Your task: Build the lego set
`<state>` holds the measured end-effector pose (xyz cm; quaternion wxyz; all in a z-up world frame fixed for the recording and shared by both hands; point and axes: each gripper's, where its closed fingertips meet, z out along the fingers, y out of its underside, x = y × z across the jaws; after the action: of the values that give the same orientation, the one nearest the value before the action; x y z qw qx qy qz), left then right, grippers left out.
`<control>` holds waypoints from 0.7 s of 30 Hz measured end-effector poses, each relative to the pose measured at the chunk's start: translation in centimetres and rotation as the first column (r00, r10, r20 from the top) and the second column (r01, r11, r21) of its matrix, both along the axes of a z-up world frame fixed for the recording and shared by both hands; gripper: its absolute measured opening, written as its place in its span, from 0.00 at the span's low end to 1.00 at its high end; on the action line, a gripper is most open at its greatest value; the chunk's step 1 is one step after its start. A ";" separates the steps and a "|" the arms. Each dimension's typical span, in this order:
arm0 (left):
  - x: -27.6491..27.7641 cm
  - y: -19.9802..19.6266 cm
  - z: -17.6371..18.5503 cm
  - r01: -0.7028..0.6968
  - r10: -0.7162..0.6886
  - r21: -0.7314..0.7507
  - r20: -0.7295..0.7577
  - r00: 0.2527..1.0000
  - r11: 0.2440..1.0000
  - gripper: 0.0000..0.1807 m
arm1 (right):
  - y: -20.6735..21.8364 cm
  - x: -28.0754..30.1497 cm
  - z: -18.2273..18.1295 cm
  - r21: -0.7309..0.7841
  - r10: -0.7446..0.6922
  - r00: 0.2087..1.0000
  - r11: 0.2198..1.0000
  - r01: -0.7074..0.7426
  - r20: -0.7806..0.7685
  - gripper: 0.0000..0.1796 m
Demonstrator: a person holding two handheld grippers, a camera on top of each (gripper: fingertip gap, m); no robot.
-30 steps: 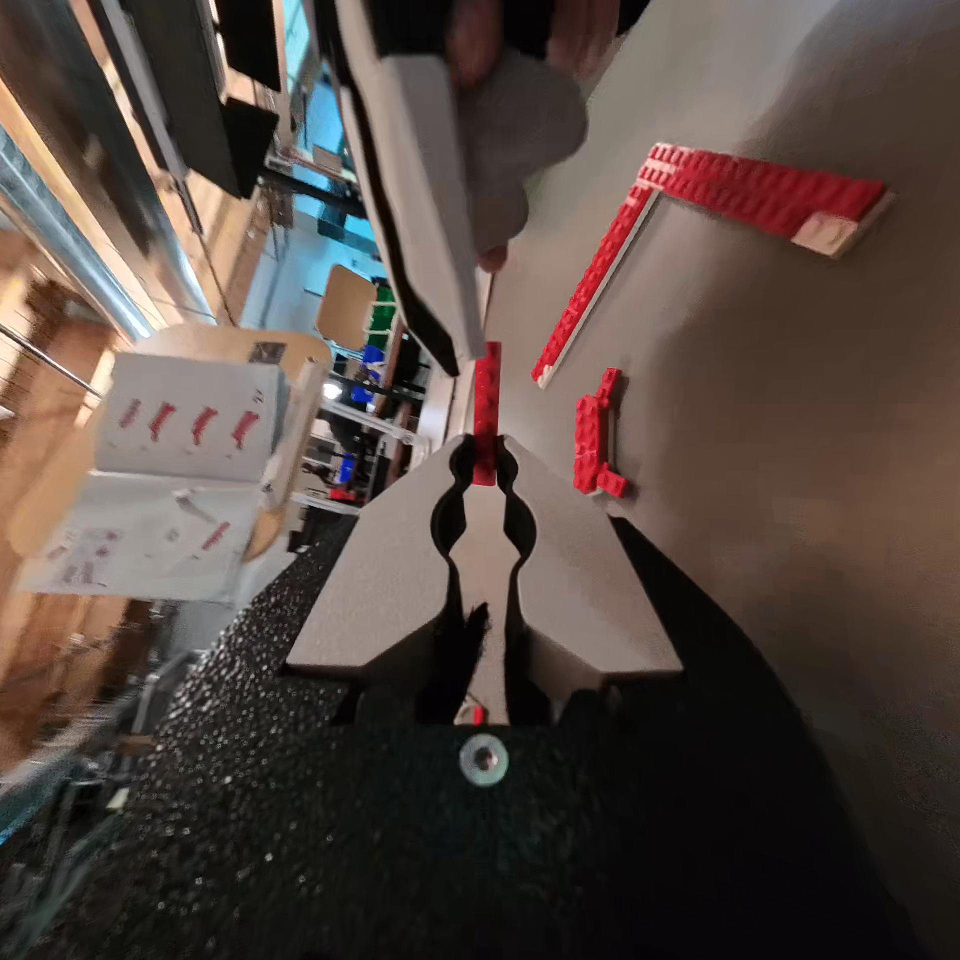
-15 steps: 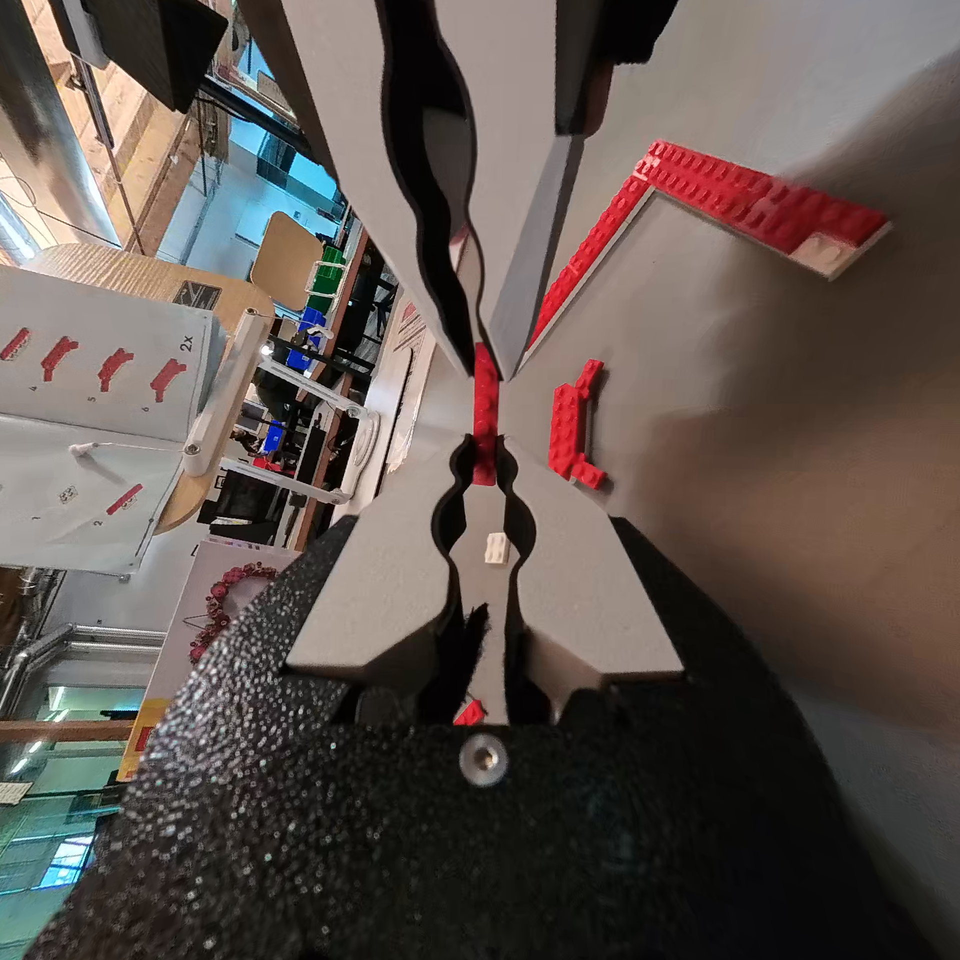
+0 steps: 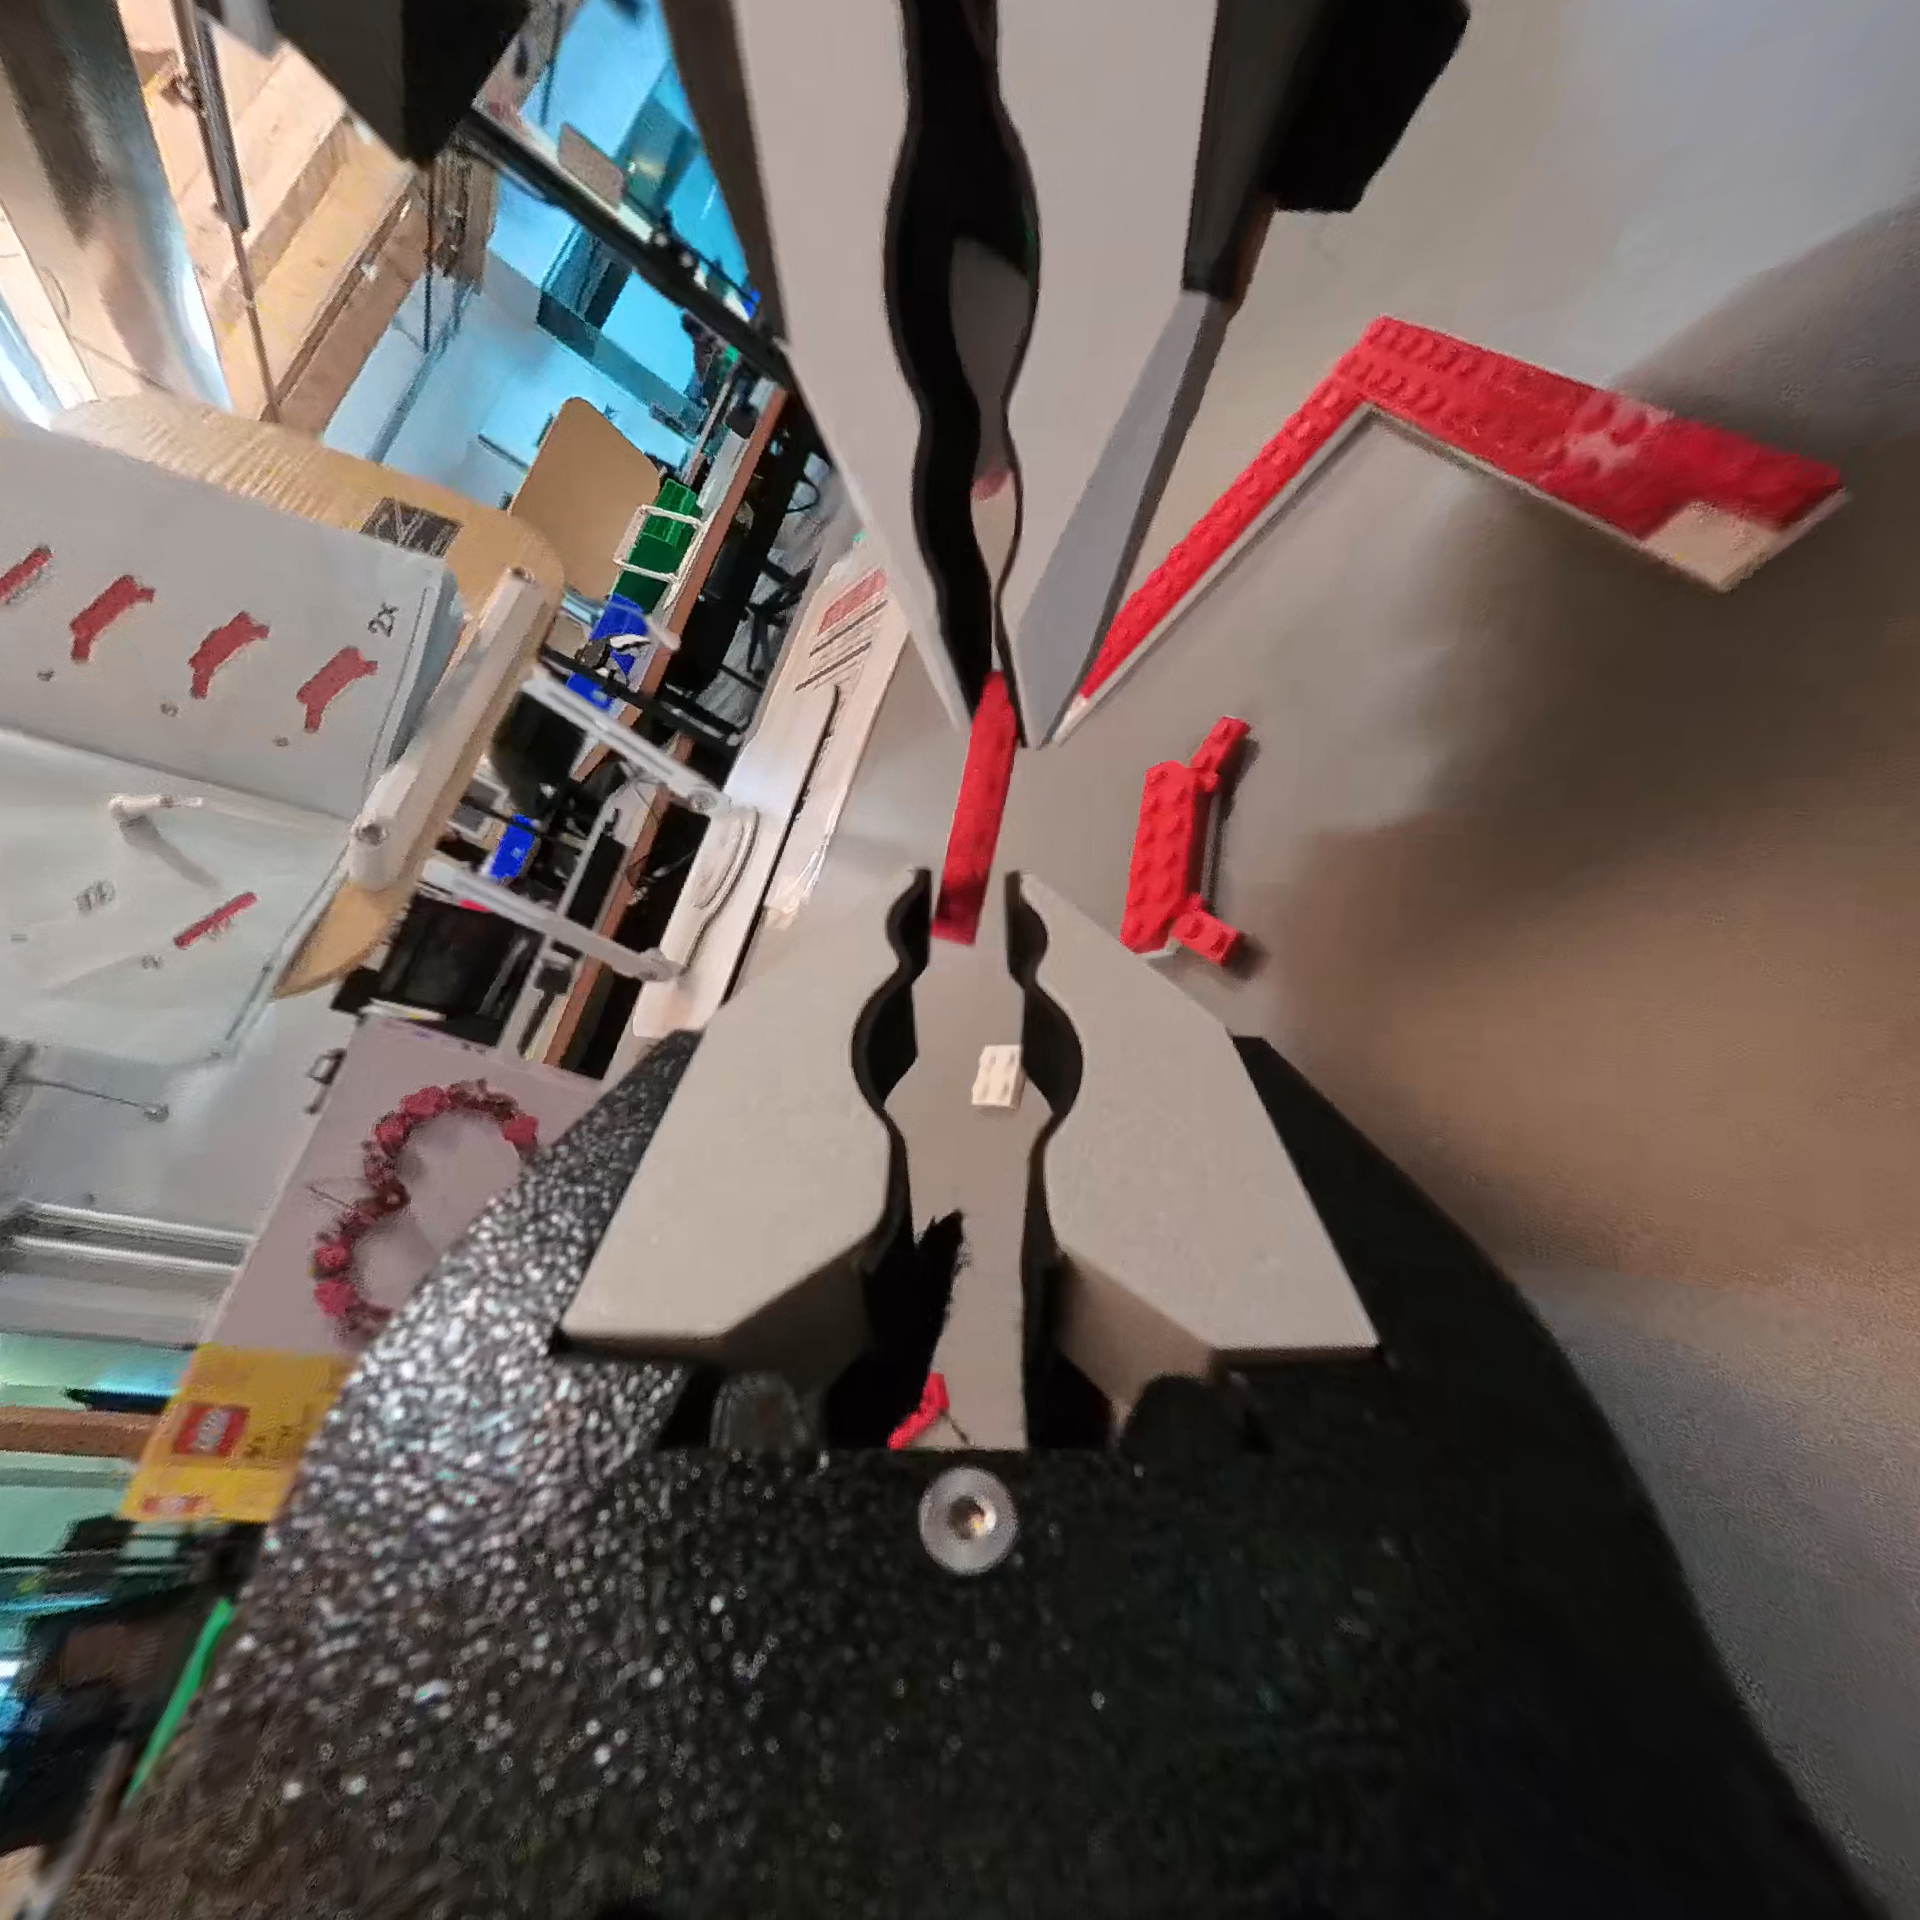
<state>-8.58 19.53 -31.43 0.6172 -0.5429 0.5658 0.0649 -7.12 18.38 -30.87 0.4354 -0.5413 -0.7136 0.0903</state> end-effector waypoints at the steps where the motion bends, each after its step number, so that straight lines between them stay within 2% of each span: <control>1: -0.5 0.1 0.2 0.000 0.001 -0.025 0.032 1.000 1.000 0.09 | 0.5 -0.1 0.1 -0.019 -0.005 1.000 1.000 0.004 -0.030 0.03; 5: -3.8 1.3 1.6 -0.061 0.078 -0.098 0.177 0.981 0.993 0.10 | 2.7 -0.6 -0.1 -0.140 -0.001 0.990 0.990 -0.019 -0.140 0.03; 10: -6.9 2.6 2.3 -0.146 0.182 -0.146 0.271 0.945 0.978 0.09 | 4.7 -2.1 -2.4 -0.318 0.038 0.988 0.944 -0.085 -0.151 0.03; 13: -7.7 3.2 2.4 -0.185 0.223 -0.155 0.283 0.933 0.970 0.07 | 5.0 -3.3 -3.7 -0.409 0.069 0.988 0.905 -0.120 -0.137 0.03; 21: -7.6 3.4 1.8 -0.201 0.236 -0.158 0.247 0.940 0.967 0.06 | 5.8 -4.5 -5.4 -0.475 0.107 0.991 0.870 -0.130 -0.074 0.03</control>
<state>-16.19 22.91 -29.68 0.6392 -0.6453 0.4177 0.0233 -11.60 24.13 -36.30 0.2979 -0.5851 -0.6909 0.3027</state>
